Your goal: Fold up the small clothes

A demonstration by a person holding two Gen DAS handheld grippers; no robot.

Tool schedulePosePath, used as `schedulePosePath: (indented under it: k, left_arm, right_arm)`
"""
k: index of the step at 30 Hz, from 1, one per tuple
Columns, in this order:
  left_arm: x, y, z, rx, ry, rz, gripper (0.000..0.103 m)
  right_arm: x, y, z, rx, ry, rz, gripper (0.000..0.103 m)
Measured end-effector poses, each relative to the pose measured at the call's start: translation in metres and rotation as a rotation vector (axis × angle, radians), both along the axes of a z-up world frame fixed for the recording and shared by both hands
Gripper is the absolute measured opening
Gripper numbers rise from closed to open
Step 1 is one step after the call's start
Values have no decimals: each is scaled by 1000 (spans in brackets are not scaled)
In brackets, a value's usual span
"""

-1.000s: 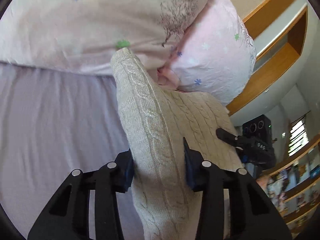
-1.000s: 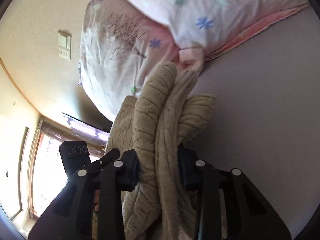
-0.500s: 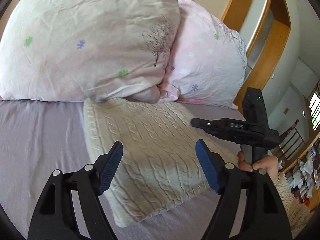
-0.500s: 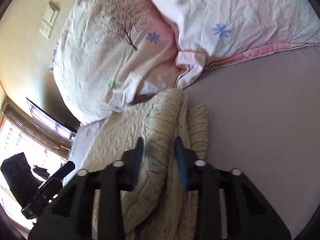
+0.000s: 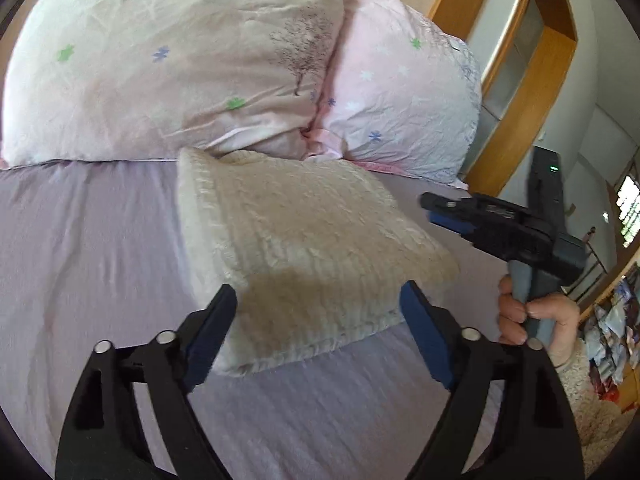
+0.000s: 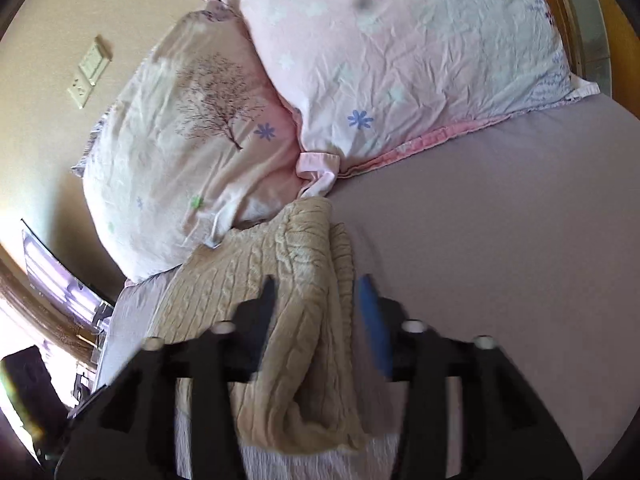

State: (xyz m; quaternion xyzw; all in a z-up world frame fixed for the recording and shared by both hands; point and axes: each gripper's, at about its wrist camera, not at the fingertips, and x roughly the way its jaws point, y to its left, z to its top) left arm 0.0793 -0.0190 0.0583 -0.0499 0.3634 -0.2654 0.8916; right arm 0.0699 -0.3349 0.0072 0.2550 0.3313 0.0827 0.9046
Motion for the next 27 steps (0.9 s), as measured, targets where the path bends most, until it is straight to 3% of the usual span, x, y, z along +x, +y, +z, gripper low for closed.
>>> schedulePosePath:
  k: [2,4,7,12,21,27]
  left_arm:
    - [-11,11,-3,69,-35,93,102]
    - [-15,17,-10,123,-18,141,102]
    - [-10,17,-29,212,90,183,102]
    - [-5,6,-54,323,127,192,102]
    - [-5,-1,-64,386,96,200,102]
    - [-4,1,-64,384,87,205,102]
  right_arm:
    - [-19,4,1,-13,-9,79,87]
    - [-41,11,-3,-64,32,142,101]
    - [-64,32,-13,-228,72,154,101]
    - [-63,69,-33,-345,141,214,101]
    - [-48,103,-54,-517,191,175,101]
    - [-49,103,-56,-510,196,159,101]
